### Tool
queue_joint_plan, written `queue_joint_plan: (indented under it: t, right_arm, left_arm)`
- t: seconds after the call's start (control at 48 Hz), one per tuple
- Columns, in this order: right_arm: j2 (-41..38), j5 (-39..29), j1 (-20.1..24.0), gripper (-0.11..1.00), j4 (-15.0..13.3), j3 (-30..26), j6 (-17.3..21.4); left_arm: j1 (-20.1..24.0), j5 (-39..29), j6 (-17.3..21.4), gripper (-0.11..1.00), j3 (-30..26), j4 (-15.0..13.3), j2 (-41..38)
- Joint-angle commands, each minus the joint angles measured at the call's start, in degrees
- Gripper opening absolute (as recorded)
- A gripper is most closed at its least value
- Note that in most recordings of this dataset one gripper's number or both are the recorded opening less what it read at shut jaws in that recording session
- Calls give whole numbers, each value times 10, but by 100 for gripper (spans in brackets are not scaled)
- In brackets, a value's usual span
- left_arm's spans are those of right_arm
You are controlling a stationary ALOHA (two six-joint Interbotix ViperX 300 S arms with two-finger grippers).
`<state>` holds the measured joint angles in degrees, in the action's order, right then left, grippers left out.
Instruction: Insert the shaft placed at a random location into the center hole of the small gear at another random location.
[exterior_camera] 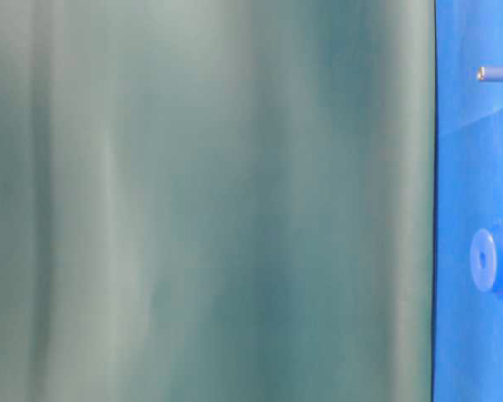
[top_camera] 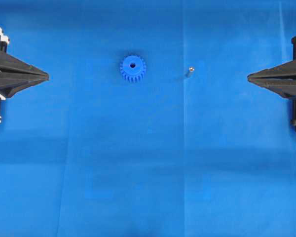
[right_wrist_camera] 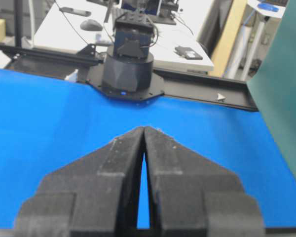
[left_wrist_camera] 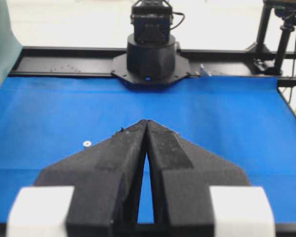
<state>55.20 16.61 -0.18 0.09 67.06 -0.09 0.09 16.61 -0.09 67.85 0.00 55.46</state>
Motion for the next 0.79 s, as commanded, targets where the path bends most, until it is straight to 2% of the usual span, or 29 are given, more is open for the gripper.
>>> queue_joint_plan:
  t: [0.0, 0.125, 0.416, 0.5, 0.541, 0.625, 0.77]
  right_arm:
    - [-7, 4, -2, 0, -2, -11, -5]
    - [-25, -7, -13, -6, -1, -22, -5]
    - [-99, 32, -69, -5, 0, -18, -4]
    - [-131, 44, -77, -2, 1, -17, -3]
    - [-149, 51, -81, 2, 2, -18, -2]
    - [-192, 69, -90, 17, 13, -19, -2]
    - [-275, 113, -110, 58, 47, -21, -3]
  left_arm:
    - [2, -8, -6, 0, -10, 2, 0]
    - [2, -17, -7, 0, -10, 2, 4]
    - [4, -18, -6, 0, -9, 2, 7]
    - [4, -19, -6, 0, -9, 2, 7]
    - [4, -19, -6, 0, -9, 3, 7]
    - [4, -20, -6, 0, -9, 2, 7]
    - [4, -20, -6, 0, -9, 2, 8]
